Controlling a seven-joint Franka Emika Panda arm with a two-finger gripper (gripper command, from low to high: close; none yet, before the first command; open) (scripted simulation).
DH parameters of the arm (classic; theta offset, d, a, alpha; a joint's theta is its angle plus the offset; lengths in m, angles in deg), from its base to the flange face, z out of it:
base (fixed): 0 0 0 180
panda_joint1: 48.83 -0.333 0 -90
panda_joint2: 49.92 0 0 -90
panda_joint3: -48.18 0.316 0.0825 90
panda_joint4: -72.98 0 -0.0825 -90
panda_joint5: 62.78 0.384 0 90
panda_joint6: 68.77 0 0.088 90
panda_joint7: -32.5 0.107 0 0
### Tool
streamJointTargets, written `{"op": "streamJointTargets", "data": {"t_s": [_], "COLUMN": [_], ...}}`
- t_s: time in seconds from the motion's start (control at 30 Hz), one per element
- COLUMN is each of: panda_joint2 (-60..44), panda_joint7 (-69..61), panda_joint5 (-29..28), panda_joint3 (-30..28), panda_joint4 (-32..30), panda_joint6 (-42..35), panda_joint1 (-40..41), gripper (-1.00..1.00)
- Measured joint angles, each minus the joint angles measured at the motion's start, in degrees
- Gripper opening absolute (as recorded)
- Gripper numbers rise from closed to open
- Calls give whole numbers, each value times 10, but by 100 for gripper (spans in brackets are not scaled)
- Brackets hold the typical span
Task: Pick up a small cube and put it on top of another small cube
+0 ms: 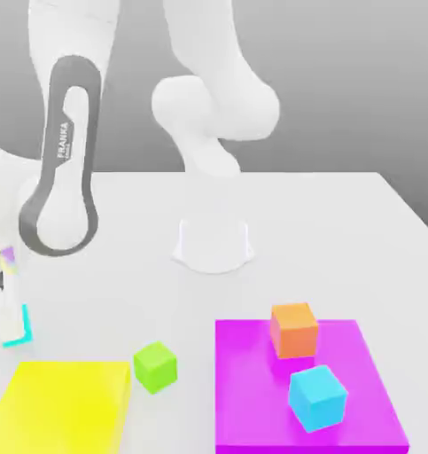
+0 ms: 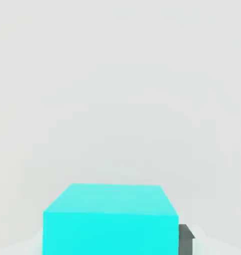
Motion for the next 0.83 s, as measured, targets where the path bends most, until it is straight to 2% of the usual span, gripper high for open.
{"op": "streamJointTargets", "data": {"t_s": [0.03, 0.4, 0.6, 0.7, 0.73, 0.83], "panda_joint2": [15, 78, 108, 73, 54, 54], "panda_joint7": [6, -178, -298, -373, -387, -387], "panda_joint5": [-16, -101, -136, -160, -166, -166], "panda_joint3": [-6, 149, 227, 257, 261, 261], "panda_joint4": [-2, 57, 93, 121, 125, 125], "panda_joint6": [-12, -125, -189, -179, -164, -164], "panda_joint1": [-10, -141, -273, -322, -325, -325], "gripper": [-100, -100, -100, -100, 100, 100]}}
